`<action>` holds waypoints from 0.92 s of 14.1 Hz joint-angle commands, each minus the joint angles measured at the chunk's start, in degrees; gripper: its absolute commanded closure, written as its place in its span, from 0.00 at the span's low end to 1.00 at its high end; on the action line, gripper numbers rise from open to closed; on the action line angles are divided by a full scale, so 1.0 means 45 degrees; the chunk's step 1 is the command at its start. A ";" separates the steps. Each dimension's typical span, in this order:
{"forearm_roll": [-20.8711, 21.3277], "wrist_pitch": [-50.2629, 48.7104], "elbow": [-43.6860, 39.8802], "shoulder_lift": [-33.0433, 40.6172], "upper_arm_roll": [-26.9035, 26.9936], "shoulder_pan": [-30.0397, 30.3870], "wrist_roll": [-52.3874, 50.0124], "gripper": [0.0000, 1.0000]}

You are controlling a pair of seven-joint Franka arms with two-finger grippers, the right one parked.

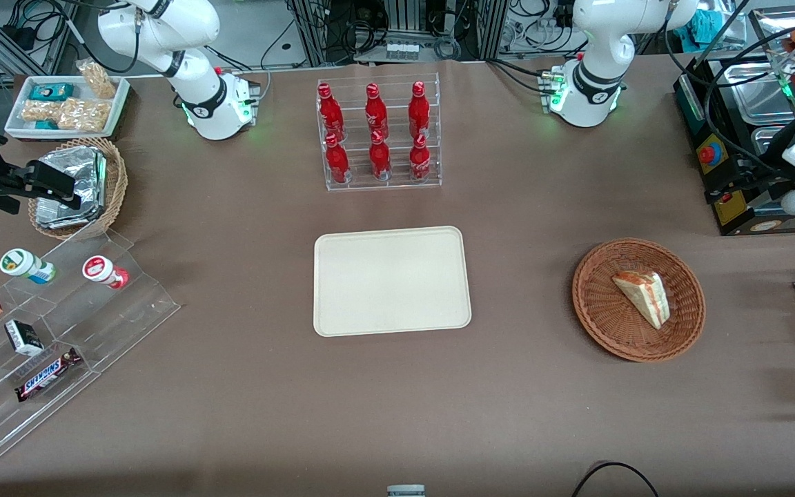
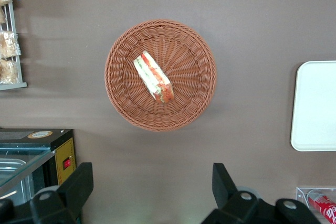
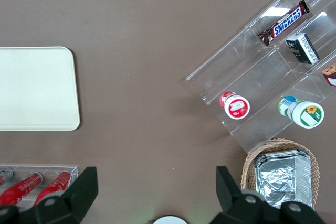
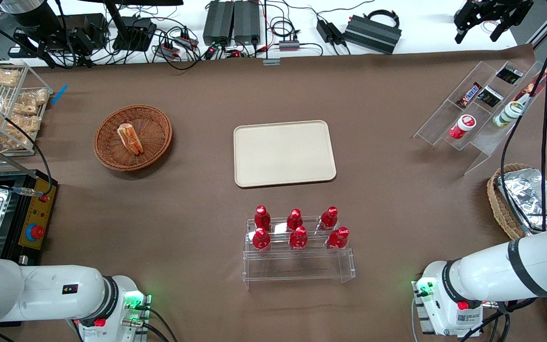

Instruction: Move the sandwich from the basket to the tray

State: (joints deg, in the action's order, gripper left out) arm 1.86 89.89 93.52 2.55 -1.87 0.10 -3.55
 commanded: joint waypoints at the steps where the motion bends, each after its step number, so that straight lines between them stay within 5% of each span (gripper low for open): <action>1: -0.0101 0.0083 -0.0060 0.0019 0.0045 -0.0101 0.0376 0.00; 13: -0.0121 0.0044 0.0173 0.0038 0.0045 -0.0081 0.0378 0.00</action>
State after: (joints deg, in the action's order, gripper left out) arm 1.70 90.01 93.72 2.43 -1.88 0.06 -2.58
